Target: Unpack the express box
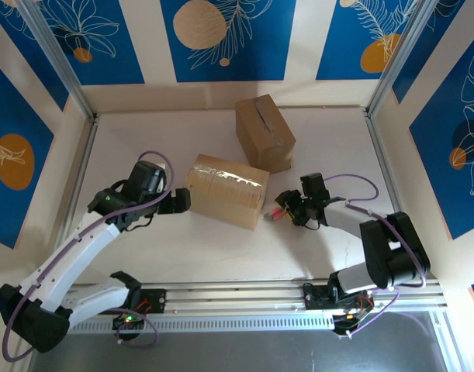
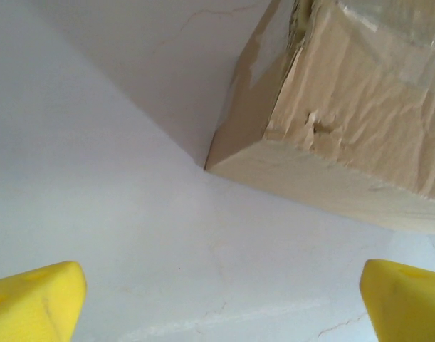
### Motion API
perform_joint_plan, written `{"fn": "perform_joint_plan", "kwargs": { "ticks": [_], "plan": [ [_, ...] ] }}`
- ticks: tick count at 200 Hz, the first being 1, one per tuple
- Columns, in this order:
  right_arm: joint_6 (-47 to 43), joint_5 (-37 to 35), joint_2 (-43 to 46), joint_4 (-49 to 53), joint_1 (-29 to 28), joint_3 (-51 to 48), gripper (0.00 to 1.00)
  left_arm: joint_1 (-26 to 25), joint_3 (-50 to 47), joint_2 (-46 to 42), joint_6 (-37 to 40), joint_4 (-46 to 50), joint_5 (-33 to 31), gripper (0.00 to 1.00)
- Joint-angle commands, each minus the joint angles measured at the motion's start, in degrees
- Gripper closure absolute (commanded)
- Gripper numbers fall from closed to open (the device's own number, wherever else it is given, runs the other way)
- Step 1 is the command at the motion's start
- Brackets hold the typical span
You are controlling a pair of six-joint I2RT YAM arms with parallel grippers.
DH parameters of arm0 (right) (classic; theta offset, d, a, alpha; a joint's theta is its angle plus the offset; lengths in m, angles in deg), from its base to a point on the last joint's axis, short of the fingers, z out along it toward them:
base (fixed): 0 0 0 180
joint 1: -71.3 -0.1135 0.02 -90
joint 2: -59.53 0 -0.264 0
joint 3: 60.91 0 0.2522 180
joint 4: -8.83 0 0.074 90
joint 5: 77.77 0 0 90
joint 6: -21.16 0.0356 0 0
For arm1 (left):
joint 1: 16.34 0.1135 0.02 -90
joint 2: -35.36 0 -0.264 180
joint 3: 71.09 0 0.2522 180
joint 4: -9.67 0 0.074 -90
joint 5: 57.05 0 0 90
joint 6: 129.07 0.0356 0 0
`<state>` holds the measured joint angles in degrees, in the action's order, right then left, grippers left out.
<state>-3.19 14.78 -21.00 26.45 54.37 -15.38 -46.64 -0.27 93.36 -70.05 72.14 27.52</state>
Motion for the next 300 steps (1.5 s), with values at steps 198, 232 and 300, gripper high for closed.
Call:
{"fn": "perform_joint_plan", "kwargs": {
  "ticks": [198,232,300],
  "plan": [
    [-35.81,11.02,-12.16,24.72,-8.95,42.3,0.04,7.37,-11.61,25.35,-14.52,-35.98,6.79,0.68],
    [-30.88,10.66,-9.33,23.66,-14.04,37.31,0.04,9.67,-10.24,25.65,-12.42,-36.21,7.86,0.67],
    [-25.24,3.19,-4.11,25.57,-19.19,32.92,0.04,11.14,-5.99,16.1,-6.01,-16.07,1.24,0.23]
  ]
}}
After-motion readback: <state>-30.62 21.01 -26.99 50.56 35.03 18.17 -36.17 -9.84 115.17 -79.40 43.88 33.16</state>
